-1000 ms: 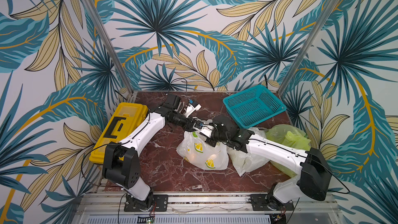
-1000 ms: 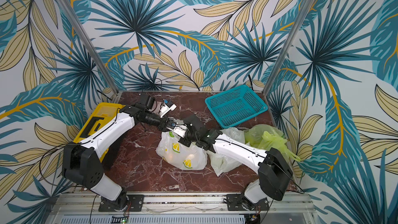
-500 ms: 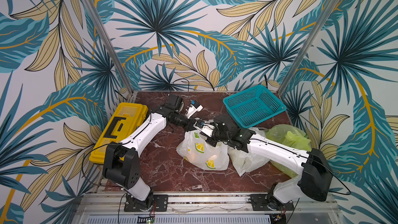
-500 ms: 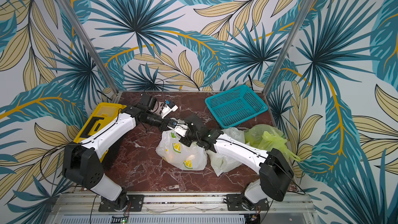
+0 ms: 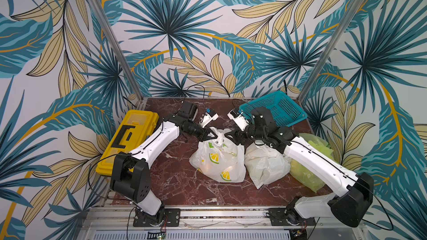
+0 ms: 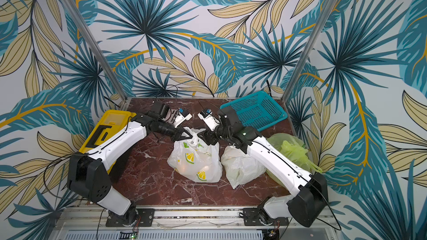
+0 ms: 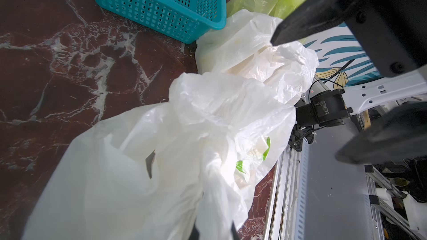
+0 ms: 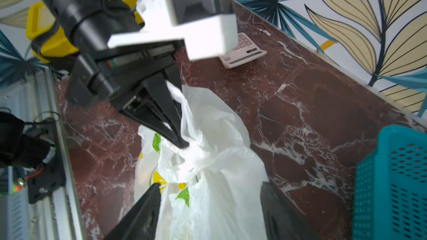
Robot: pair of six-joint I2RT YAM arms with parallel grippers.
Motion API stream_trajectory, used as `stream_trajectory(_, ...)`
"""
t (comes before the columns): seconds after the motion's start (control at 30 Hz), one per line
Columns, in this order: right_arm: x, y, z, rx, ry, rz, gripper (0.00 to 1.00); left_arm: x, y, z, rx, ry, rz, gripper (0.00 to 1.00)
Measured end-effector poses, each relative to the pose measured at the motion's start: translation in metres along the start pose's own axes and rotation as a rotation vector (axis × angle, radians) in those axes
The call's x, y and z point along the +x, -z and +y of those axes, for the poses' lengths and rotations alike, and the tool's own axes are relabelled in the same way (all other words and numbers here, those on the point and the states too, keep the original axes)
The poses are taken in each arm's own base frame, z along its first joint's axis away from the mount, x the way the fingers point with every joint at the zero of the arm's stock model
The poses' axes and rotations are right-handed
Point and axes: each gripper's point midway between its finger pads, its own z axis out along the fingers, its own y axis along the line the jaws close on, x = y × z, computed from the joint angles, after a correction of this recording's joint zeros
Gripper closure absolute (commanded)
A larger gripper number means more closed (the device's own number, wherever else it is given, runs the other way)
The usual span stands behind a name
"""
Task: Place the pears into plastic bags & tie knots
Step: Tie the plastic bag at the center of the board.
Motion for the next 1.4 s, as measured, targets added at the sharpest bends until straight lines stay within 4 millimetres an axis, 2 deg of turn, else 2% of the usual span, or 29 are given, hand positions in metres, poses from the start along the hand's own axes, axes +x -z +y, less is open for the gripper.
stream_trajectory(0.1,0.002,-0.02,0.0,-0.031,-0.037,0.05,0.28,0.0,-0.003,-0.003,0.005,-0.009,0.006,1.0)
stream_trajectory(0.27,0.028,-0.046,0.001,-0.08,-0.071,0.166,0.35,-0.001,-0.001,-0.007,-0.002,-0.017,0.003,1.0)
stream_trajectory(0.4,0.032,-0.047,0.008,-0.124,-0.059,0.182,0.37,0.0,0.0,-0.005,-0.017,-0.015,0.006,1.0)
stream_trajectory(0.6,0.03,-0.053,0.01,-0.151,-0.045,0.187,0.45,0.001,0.001,-0.002,-0.027,0.015,0.01,1.0)
stream_trajectory(0.7,0.029,-0.056,0.008,-0.149,-0.032,0.19,0.6,0.002,0.002,0.0,-0.037,0.032,0.012,1.0)
stream_trajectory(0.73,0.03,-0.056,0.007,-0.147,-0.021,0.191,0.59,0.003,0.002,0.001,-0.04,0.033,0.013,1.0)
stream_trajectory(0.8,0.03,-0.056,0.006,-0.149,-0.003,0.186,0.47,0.003,0.002,0.001,-0.041,0.032,0.013,1.0)
stream_trajectory(0.87,0.035,-0.055,0.008,-0.158,0.012,0.178,0.4,0.002,0.003,0.0,-0.037,0.027,0.011,1.0)
stream_trajectory(0.97,0.044,-0.054,0.013,-0.183,0.027,0.181,0.38,-0.001,0.004,-0.006,-0.013,-0.002,0.0,1.0)
stream_trajectory(1.1,0.044,-0.054,0.014,-0.193,0.054,0.175,0.38,-0.005,0.008,-0.016,0.01,-0.04,-0.018,1.0)
stream_trajectory(1.23,0.038,-0.056,0.014,-0.201,0.061,0.158,0.52,-0.007,0.01,-0.021,0.029,-0.049,-0.029,1.0)
stream_trajectory(1.27,0.037,-0.057,0.014,-0.206,0.062,0.157,0.57,-0.008,0.01,-0.02,0.027,-0.047,-0.031,1.0)
stream_trajectory(1.3,0.036,-0.06,0.013,-0.209,0.06,0.157,0.66,-0.009,0.011,-0.019,0.023,-0.045,-0.035,1.0)
stream_trajectory(1.33,0.036,-0.062,0.013,-0.211,0.054,0.159,0.74,-0.01,0.012,-0.017,0.018,-0.043,-0.04,0.98)
stream_trajectory(1.4,0.037,-0.066,0.011,-0.209,0.042,0.162,0.85,-0.011,0.013,-0.014,0.008,-0.041,-0.044,0.89)
